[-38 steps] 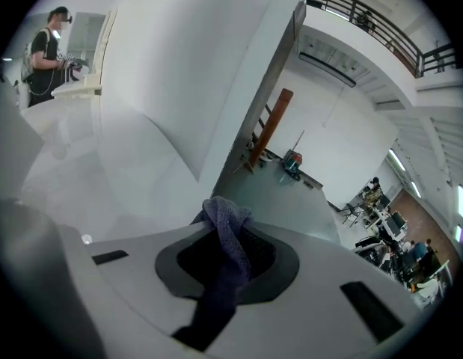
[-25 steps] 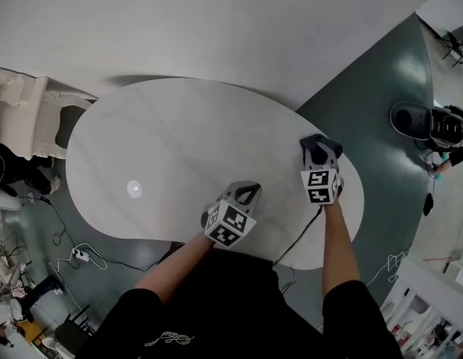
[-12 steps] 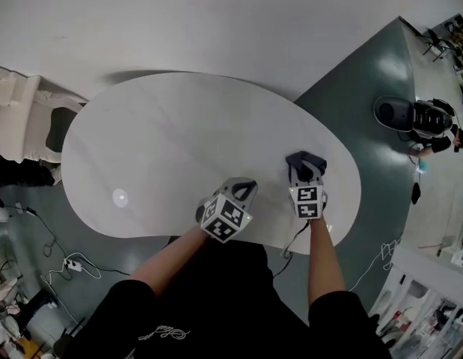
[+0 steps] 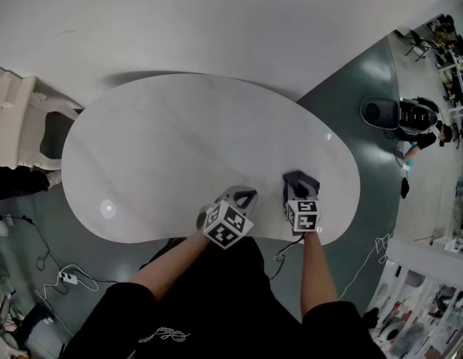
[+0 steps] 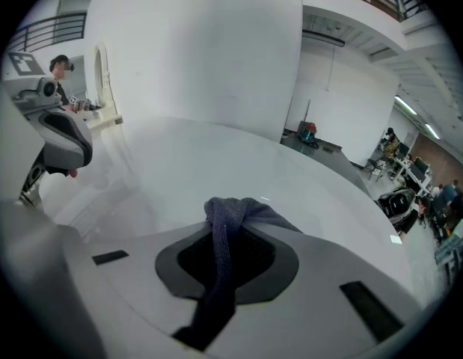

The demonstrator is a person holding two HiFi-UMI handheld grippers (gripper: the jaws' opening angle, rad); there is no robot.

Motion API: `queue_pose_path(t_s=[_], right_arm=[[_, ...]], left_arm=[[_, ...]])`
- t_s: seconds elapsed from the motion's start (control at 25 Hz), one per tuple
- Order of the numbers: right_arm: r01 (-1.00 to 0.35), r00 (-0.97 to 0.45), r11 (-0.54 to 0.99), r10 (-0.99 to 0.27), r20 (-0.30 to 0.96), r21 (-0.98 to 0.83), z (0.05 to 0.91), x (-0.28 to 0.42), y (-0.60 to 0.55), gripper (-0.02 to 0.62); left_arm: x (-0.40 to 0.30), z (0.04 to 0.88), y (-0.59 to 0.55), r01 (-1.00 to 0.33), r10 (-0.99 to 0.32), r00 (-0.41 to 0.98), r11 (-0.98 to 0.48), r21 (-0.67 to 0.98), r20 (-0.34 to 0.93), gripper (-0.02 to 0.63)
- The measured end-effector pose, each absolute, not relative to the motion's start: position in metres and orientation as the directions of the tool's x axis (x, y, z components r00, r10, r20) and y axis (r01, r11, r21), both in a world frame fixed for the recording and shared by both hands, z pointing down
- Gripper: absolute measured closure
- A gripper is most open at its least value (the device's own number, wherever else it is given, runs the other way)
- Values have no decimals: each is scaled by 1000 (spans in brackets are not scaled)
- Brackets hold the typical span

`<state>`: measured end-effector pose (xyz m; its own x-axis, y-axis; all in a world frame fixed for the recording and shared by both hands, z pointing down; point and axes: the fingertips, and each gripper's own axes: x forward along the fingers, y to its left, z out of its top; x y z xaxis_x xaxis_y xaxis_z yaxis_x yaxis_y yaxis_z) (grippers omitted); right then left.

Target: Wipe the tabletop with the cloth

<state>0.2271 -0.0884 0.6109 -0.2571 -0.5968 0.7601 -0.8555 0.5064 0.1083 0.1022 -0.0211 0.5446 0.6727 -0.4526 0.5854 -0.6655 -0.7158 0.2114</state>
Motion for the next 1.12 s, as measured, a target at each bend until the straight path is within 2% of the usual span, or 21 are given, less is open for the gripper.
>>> queue_pose_path(t_s=[0.16,0.44,0.8,1.12], right_arm=[[-897,-191,426,-613,767,117,609,222,-69,570],[-965,-167,261,-583,795,-11,616,213,-39,571],[-965,-202,249,-515,833,-79,622,182,8,571],[-939,-279,300,-377,883,-169,628,176,9,571]], left_arm=[[91,541,-6,-637,-430,695,-740,216,576,598],[66,534,11,-590,-406,735,-778,216,543,598],[44,522,14,-572,-409,756,-792,213,511,598],[74,523,17,-539,-364,775,-807,241,517,598]])
